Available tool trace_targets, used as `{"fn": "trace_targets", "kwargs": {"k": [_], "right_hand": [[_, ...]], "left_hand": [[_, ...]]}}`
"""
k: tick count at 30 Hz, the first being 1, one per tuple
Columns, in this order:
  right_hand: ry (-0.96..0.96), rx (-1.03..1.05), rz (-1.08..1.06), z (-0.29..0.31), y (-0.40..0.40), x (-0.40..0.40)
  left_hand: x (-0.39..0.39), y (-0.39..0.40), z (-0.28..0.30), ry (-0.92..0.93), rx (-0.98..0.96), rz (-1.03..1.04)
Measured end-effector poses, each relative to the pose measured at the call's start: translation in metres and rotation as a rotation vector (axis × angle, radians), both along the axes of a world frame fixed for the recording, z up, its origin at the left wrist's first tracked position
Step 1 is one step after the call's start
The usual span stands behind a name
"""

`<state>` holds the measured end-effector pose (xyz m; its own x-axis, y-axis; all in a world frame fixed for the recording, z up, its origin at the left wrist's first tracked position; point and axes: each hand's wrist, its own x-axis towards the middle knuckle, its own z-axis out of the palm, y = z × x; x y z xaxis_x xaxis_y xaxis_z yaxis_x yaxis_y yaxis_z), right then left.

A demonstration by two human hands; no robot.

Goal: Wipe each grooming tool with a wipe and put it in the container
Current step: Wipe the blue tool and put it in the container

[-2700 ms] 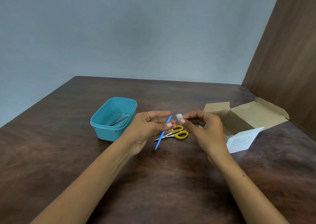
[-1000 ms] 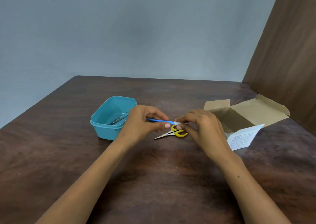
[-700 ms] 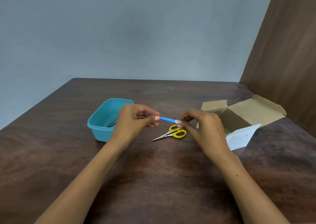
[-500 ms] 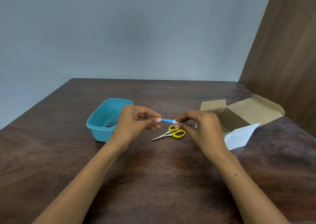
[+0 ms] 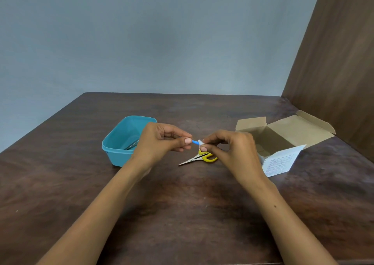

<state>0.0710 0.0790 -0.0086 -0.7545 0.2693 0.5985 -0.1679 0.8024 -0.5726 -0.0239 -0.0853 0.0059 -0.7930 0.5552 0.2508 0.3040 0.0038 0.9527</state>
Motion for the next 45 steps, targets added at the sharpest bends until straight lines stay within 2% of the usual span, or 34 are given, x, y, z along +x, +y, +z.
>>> {"fn": "trace_targets", "kwargs": {"k": [6,11,18,27,38,45], "right_hand": [[-0.012,0.005,-0.028,-0.001,0.003,0.000],[0.011,0.115,-0.083,-0.002,0.003,0.003],[0.054,0.179,-0.013,-0.004,-0.007,-0.003],[0.037,0.014,0.002,0.000,-0.003,0.000],[0.029,0.110,-0.047,-0.002,0.000,0.000],[0.047,0.162,-0.034,-0.002,-0.009,-0.002]], "left_hand": [[-0.004,-0.007,0.006,-0.037,0.045,0.052],[-0.001,-0.004,0.003,-0.043,0.054,0.035],[0.007,0.005,-0.004,-0.026,0.020,-0.022],[0.003,0.000,0.002,-0.013,0.060,0.020],[-0.001,-0.004,0.003,-0.039,0.069,0.057],[0.007,0.004,-0.003,-0.004,0.027,-0.028]]}}
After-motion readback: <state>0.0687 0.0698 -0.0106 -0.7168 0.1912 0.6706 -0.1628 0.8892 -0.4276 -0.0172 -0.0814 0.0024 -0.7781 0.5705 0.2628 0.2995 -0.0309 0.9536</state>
